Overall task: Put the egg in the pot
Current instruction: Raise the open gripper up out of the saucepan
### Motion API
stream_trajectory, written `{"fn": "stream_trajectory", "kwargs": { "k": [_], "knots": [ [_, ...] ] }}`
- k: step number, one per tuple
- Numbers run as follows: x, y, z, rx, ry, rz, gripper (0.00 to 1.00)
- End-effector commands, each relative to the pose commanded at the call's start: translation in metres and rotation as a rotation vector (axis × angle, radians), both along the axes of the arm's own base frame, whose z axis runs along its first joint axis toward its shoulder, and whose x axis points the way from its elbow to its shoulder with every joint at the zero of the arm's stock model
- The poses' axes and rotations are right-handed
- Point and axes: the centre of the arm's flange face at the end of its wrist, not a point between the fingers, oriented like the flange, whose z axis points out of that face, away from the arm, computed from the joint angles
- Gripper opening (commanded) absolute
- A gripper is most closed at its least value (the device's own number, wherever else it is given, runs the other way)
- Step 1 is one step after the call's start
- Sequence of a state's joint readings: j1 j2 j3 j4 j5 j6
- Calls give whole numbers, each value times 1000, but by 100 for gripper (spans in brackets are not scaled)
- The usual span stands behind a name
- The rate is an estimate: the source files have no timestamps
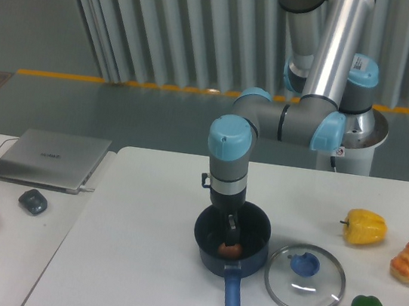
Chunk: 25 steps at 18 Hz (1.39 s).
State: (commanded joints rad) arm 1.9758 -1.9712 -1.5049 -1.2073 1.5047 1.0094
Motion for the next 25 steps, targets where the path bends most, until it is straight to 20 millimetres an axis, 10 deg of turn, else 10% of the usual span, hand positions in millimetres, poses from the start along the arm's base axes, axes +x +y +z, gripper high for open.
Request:
{"fn": "stream_trajectory", "kwargs": {
  "k": [25],
  "knots": [
    [-19,-22,49,40,129,-14,100]
  ]
}}
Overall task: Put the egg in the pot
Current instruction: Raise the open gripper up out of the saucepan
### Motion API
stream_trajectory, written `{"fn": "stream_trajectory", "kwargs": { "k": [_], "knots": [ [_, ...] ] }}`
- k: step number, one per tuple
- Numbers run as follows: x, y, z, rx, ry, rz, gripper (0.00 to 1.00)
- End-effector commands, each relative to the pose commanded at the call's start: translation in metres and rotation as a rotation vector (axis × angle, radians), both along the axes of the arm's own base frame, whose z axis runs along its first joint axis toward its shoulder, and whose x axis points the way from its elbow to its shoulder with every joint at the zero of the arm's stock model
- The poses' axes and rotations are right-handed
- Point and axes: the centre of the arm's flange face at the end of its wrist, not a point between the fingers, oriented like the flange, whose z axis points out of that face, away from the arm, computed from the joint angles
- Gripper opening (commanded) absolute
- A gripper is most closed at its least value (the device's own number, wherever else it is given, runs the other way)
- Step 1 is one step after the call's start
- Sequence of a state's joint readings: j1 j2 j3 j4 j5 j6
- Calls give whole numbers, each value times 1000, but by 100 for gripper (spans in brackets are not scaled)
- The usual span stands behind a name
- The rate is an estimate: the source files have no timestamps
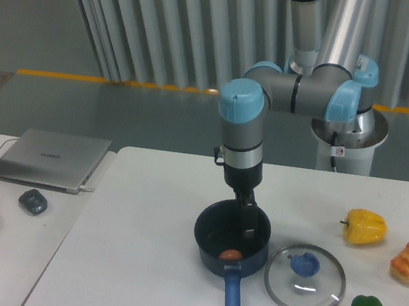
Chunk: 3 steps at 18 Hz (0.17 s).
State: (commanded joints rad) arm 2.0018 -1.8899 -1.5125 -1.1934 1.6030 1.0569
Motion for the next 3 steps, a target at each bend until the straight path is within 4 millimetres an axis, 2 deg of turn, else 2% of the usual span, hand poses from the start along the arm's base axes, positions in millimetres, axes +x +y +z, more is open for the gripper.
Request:
{"fn": "stream_trajectory", "kwargs": {
  "k": [3],
  "knots": [
    [-1,0,-1,-1,-1,2,100]
  ]
}}
